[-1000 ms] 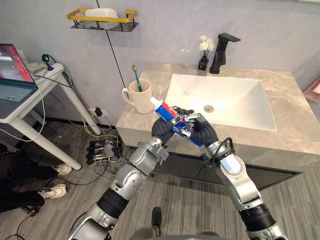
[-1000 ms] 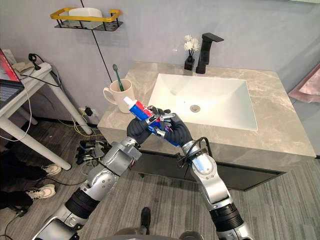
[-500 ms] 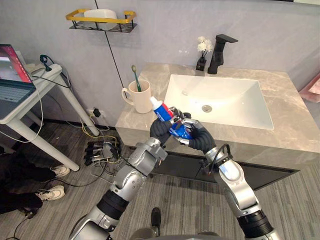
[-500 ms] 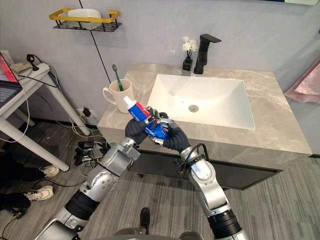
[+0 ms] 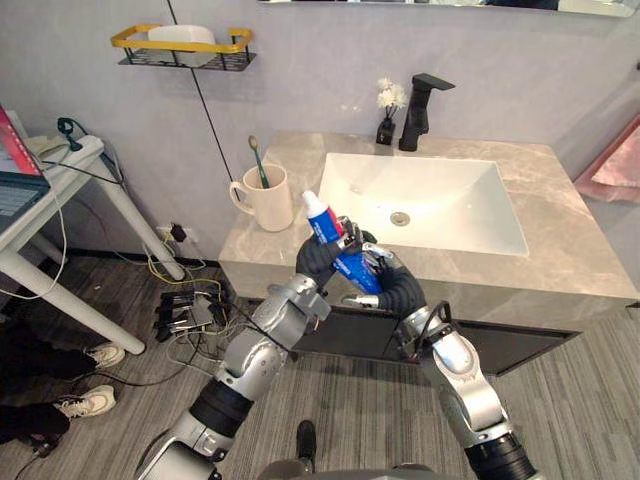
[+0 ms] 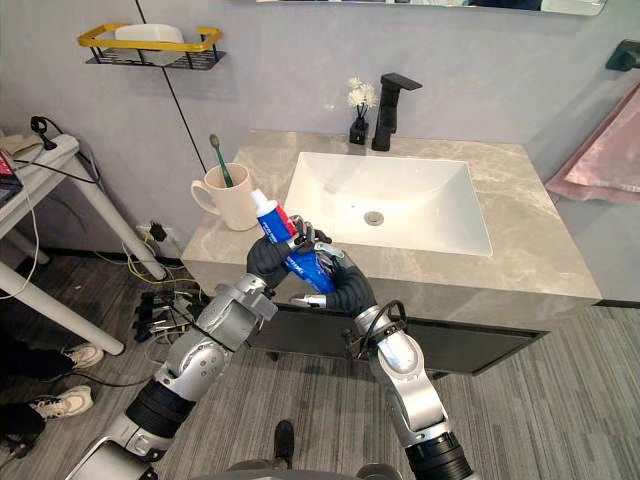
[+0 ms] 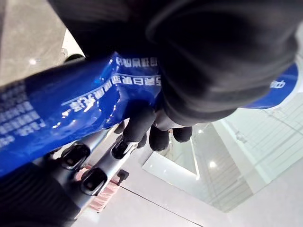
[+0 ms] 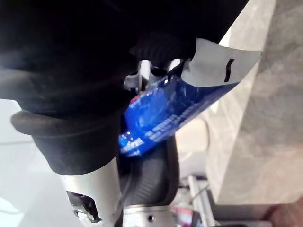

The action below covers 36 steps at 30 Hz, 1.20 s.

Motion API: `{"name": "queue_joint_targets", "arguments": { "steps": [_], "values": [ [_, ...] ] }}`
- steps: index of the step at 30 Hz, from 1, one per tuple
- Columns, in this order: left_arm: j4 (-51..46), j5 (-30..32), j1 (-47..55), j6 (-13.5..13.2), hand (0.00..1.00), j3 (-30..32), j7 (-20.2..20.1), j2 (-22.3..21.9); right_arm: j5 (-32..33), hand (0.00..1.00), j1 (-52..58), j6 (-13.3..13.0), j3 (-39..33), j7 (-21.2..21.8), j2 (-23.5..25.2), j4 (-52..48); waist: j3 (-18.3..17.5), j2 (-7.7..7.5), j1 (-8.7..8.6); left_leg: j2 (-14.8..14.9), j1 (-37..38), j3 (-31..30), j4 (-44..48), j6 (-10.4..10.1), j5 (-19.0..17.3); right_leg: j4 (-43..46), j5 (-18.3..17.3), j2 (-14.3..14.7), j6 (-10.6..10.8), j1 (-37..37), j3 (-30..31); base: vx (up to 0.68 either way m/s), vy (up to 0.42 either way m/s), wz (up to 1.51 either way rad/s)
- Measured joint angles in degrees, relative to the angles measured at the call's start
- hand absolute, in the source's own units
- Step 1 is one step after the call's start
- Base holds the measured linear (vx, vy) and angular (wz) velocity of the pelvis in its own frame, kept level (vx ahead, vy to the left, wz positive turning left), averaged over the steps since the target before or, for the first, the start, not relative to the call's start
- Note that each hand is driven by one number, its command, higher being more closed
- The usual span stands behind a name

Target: Organize washtable

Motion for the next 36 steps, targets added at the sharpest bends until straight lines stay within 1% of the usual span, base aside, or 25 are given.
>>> {"name": "queue_joint_targets", "arguments": {
  "steps": [1,2,3,4,5,6,7,8,12,13,15,18,26,32,36],
  "values": [
    [1.22,0.67,-1.7,-0.26,1.0,2.0,0.82,0.23,0.29,0.0,1.26,0.42,-0.15,-0.09,-0.11,0.57,-0.01,-0.02,0.01,0.07,0.0,0.09,0.0,-0.04,-0.03,0.0,0.02,0.03,-0.02,0.0,0.02,0.0,-0.009,-0.05],
    [3.58,1.52,-5.34,-1.16,1.0,6.11,2.16,1.89,0.74,0.0,4.39,1.46,-0.33,-0.1,-0.5,2.11,-0.06,-0.1,-0.01,0.15,0.0,0.33,0.0,-0.24,-0.17,-0.01,0.05,0.08,-0.06,-0.02,0.06,0.0,0.0,0.0],
    [4.42,1.53,-7.05,-1.84,1.0,7.73,2.81,3.25,0.91,0.0,6.08,2.12,-0.22,-0.04,-0.57,2.59,-0.08,-0.13,-0.02,0.19,0.0,0.44,0.0,-0.24,-0.17,-0.04,0.06,0.11,-0.09,-0.04,0.1,0.01,-0.014,-0.08],
    [6.23,1.56,-10.99,-3.98,1.0,10.32,3.92,6.8,0.94,0.0,9.75,2.89,0.07,0.07,-1.73,3.41,-0.14,-0.21,-0.12,0.35,0.01,0.55,0.0,-0.37,-0.33,-0.31,0.17,0.16,-0.13,-0.09,0.38,0.02,-0.014,-0.1],
    [6.88,1.56,-12.89,-5.14,1.0,10.85,4.36,8.49,0.96,0.0,11.33,3.35,0.11,0.1,-2.26,3.41,-0.25,-0.29,-0.13,0.44,-0.01,0.66,0.0,-0.4,-0.36,-0.73,0.42,0.27,-0.11,-0.01,0.6,0.03,-0.016,-0.11],
    [7.18,1.56,-13.86,-5.68,1.0,11.11,4.54,9.29,0.95,0.0,11.99,3.54,0.12,0.12,-2.45,3.41,-0.5,-0.33,-0.13,0.51,-0.14,0.7,0.0,-0.43,-0.38,-1.04,0.57,0.34,-0.12,-0.01,0.82,0.03,-0.014,-0.06],
    [7.52,1.56,-15.34,-6.74,1.0,11.11,4.73,10.57,0.95,0.0,12.96,3.6,0.13,0.14,-2.51,3.4,-1.21,-0.6,-0.23,0.6,-0.37,0.7,0.0,-0.5,-0.42,-1.6,0.81,0.53,-0.1,-0.02,1.03,0.04,-0.019,-0.05],
    [7.52,1.56,-15.9,-7.4,1.0,10.74,4.83,10.86,0.95,0.0,13.1,3.61,0.31,0.16,-2.51,3.4,-1.88,-0.91,-0.42,0.62,-0.35,0.71,0.0,-0.57,-0.49,-1.85,0.86,0.56,-0.11,0.03,1.17,0.05,-0.022,-0.04],
    [9.11,2.02,-15.88,-7.56,1.0,8.35,4.83,10.36,0.92,0.0,12.82,3.42,1.45,0.15,-2.38,3.23,-2.7,-1.11,-0.76,0.68,-0.34,0.46,0.0,-0.61,-0.5,-1.98,0.86,0.55,-0.11,0.2,1.01,0.03,-0.02,0.02],
    [9.82,2.67,-15.83,-7.45,1.0,8.26,4.83,10.1,0.92,0.0,12.87,3.42,1.71,0.14,-2.4,3.23,-2.71,-1.09,-0.81,0.67,-0.34,0.34,0.01,-0.61,-0.5,-1.97,0.86,0.55,-0.1,0.26,0.89,0.02,-0.014,0.05],
    [10.58,3.56,-15.81,-7.42,1.0,8.26,5.02,9.85,0.91,0.0,12.88,3.42,1.75,0.11,-2.41,3.23,-2.71,-1.1,-1.43,0.65,-0.34,0.15,0.01,-0.61,-0.5,-1.98,0.85,0.57,-0.08,0.4,0.68,0.02,-0.014,0.06],
    [10.7,4.16,-15.81,-7.42,1.0,8.26,5.36,9.83,0.9,0.0,12.89,3.42,1.72,0.07,-2.43,3.21,-2.71,-1.09,-1.72,0.58,-0.27,-0.08,0.01,-0.61,-0.5,-1.98,0.83,0.63,-0.06,0.61,0.42,0.02,-0.016,0.05],
    [10.96,8.62,-16.7,-7.49,1.0,8.42,5.81,9.82,0.83,0.0,13.59,3.41,1.74,0.16,-2.46,3.02,-2.72,-1.06,-1.65,0.55,-0.25,-0.37,0.01,-0.62,-0.5,-1.96,0.74,0.68,-0.07,0.84,0.01,0.01,-0.006,0.02],
    [14.02,12.57,-21.41,-7.62,1.0,9.16,7.34,9.97,0.82,0.0,15.7,3.22,1.72,0.09,-2.55,1.26,-2.71,-1.05,-1.76,0.61,-0.44,-0.29,0.0,-0.62,-0.49,-1.79,0.72,0.72,-0.08,0.53,0.12,0.0,0.0,0.0],
    [14.32,12.84,-21.98,-7.75,1.0,9.18,7.96,9.98,0.65,0.0,15.73,2.93,1.74,0.07,-2.57,1.26,-2.7,-1.08,-1.73,0.66,-1.2,-0.27,0.0,-0.62,-0.48,-1.76,0.7,0.77,-0.12,-0.21,0.14,0.0,0.0,0.0]
  ]
}}
